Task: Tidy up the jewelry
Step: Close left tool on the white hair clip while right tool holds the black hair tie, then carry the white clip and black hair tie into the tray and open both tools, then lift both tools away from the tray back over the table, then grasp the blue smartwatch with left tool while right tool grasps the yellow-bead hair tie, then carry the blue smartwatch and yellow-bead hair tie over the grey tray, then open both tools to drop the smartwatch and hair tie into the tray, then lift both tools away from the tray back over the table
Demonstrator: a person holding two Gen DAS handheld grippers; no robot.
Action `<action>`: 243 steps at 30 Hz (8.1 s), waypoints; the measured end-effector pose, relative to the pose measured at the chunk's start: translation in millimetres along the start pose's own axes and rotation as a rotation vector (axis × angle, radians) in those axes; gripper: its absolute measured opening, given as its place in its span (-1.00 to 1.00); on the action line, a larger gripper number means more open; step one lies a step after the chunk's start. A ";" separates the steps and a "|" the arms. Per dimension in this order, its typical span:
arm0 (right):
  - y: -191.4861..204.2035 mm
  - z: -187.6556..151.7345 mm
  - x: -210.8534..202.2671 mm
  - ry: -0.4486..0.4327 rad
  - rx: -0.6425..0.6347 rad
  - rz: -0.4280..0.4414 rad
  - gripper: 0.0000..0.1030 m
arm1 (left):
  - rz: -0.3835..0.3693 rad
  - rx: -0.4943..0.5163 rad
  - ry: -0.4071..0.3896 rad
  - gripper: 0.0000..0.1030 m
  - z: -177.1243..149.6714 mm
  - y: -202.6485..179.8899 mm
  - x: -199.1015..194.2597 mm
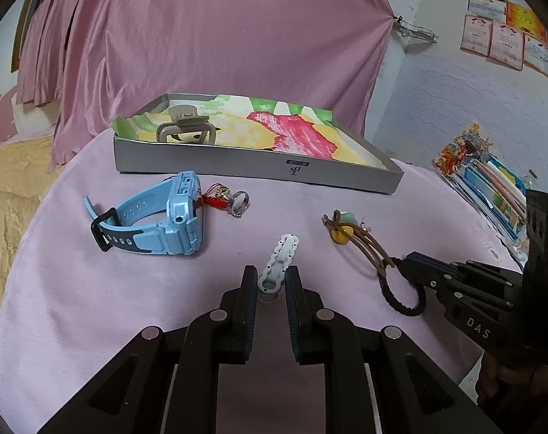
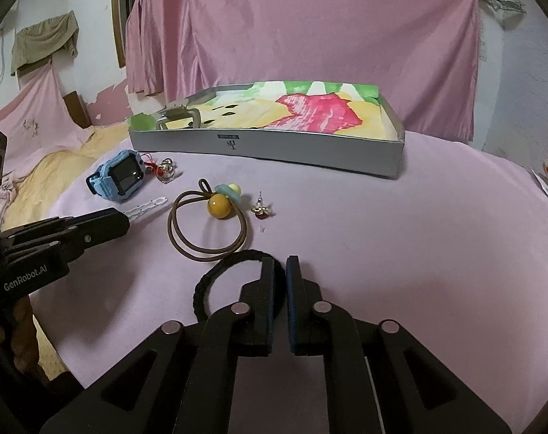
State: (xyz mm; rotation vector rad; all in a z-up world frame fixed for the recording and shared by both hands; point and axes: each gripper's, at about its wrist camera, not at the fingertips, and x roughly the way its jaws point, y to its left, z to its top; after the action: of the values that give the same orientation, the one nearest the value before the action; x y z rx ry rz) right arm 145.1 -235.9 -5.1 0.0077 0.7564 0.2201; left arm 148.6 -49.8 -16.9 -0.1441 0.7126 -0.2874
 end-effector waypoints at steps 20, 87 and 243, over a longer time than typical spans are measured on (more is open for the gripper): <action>-20.0 64.2 -29.8 -0.255 -0.010 0.005 -0.92 | 0.019 -0.005 -0.167 -0.71 63.0 -0.5 -10.0; -3.3 40.3 -67.5 -0.512 0.083 -0.020 0.83 | 0.173 -0.018 -0.413 0.99 53.8 13.4 -58.6; -33.0 74.0 -15.6 -0.353 0.134 -0.096 0.71 | 0.059 -0.002 -0.296 0.91 95.7 2.3 -7.1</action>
State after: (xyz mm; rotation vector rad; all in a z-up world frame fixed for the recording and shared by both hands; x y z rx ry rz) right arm 190.9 -265.9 56.6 0.1337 0.4169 0.0727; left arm 207.4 -42.3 58.8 -0.1631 0.4224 -0.2036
